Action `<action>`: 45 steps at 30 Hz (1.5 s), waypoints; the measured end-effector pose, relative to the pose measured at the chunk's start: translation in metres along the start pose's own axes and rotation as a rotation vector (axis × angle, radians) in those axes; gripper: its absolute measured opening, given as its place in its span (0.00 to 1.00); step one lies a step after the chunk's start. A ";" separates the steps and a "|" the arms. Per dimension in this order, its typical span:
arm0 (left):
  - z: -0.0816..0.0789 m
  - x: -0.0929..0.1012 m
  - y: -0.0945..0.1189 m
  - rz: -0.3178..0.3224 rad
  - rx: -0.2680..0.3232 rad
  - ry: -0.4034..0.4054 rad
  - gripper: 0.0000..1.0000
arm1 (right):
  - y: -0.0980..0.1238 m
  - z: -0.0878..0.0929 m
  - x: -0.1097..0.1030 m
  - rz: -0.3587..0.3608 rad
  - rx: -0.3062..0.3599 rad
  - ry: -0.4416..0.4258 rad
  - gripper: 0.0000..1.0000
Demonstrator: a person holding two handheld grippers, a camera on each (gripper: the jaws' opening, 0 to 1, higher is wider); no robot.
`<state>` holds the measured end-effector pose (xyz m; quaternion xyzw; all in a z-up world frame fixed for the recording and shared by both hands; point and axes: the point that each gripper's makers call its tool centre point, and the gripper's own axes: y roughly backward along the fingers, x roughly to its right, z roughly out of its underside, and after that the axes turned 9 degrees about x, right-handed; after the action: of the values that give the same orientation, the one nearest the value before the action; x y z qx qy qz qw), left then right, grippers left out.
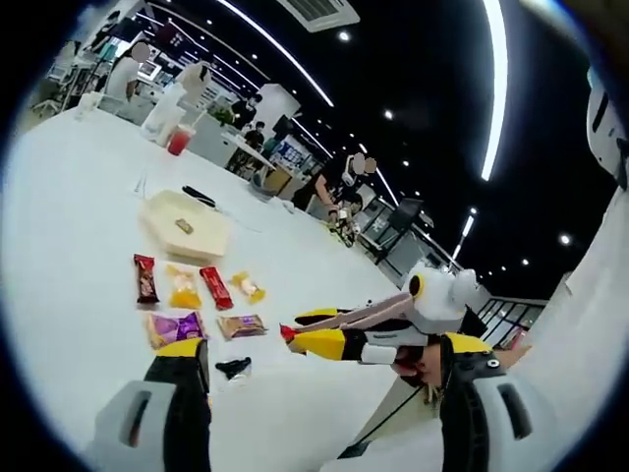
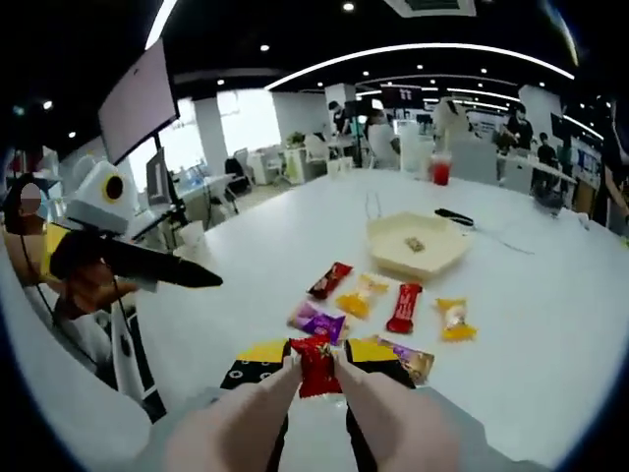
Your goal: Place the target food into the container with the food tongs after gripping and lifting it, then release it inside without dropping or visibly crushing the food.
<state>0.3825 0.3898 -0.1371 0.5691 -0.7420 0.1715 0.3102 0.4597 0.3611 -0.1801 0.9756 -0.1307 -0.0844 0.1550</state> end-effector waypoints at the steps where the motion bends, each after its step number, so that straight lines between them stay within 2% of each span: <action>1: 0.000 0.000 -0.001 0.003 -0.002 0.000 0.98 | 0.001 -0.005 0.001 0.003 0.007 0.003 0.20; 11: 0.002 0.006 -0.006 0.034 -0.005 -0.002 0.98 | 0.017 -0.063 0.005 0.035 0.104 0.075 0.20; 16: 0.002 0.009 -0.006 0.044 -0.009 0.001 0.99 | 0.026 -0.086 0.005 0.038 0.141 0.103 0.20; 27: 0.000 0.017 -0.006 0.062 -0.015 -0.007 0.99 | 0.036 -0.126 0.001 0.011 0.191 0.169 0.20; 32: -0.001 0.016 -0.001 0.057 -0.006 -0.012 0.99 | 0.036 -0.141 0.004 0.013 0.210 0.198 0.20; 39: -0.001 0.014 0.004 0.044 0.011 -0.005 0.99 | 0.038 -0.172 0.008 0.004 0.250 0.243 0.20; 45: -0.007 0.014 0.004 0.044 0.027 -0.005 0.99 | 0.039 -0.188 0.010 -0.002 0.269 0.267 0.20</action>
<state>0.3782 0.3849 -0.1227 0.5570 -0.7528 0.1869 0.2969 0.4990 0.3756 0.0077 0.9902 -0.1180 0.0638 0.0392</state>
